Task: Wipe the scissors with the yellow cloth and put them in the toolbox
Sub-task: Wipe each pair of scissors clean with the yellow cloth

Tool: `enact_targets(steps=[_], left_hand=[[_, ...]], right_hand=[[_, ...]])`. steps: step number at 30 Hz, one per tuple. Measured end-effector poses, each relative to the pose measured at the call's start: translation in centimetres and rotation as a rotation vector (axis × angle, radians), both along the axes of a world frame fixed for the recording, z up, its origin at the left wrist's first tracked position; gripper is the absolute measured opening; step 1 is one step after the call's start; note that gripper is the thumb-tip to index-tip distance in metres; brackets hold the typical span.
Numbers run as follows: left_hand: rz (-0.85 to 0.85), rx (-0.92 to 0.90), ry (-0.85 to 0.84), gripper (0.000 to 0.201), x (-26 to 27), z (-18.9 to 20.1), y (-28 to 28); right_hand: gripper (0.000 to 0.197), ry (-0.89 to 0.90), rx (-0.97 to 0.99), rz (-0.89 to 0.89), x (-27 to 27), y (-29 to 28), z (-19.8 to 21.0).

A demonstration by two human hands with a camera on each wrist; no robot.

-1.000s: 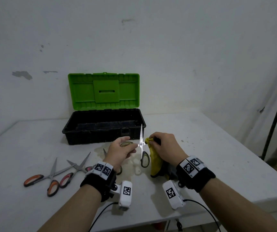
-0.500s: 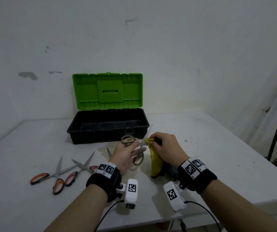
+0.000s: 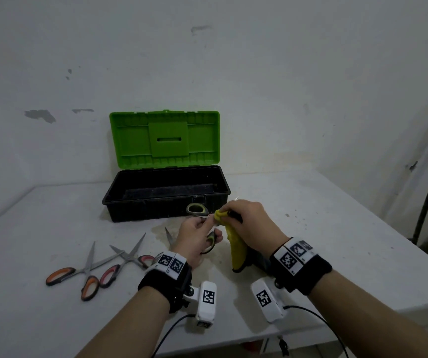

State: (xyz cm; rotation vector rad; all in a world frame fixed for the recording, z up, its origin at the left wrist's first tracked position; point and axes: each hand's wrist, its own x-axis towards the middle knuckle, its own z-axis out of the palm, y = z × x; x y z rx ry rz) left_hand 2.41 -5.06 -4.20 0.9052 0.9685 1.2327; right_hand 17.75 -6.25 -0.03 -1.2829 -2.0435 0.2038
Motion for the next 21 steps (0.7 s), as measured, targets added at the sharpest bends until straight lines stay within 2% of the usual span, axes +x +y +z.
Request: enact_targets(steps=[5,10,13,17,21], left_hand=[[0.013,0.046,0.092,0.024,-0.1,-0.1,-0.1],[0.017,0.051,0.118,0.029,-0.6,-0.3,0.0],[0.028,0.060,0.075,0.029,-0.6,0.0,0.0],[0.005,0.090,0.063,0.024,-0.2,0.4,-0.1],[-0.001,0.094,0.118,0.023,-0.4,0.2,-0.1]], right_hand=[[0.014,-0.067,-0.004,-0.035,-0.2,0.6,-1.0],[0.015,0.008,-0.002,-0.278,1.5,2.4,0.2],[0.014,0.029,0.036,-0.201,1.2,1.7,0.7],[0.014,-0.067,0.000,-0.010,-0.6,0.2,-0.2],[0.015,-0.066,-0.023,-0.100,-0.2,1.0,-0.5]])
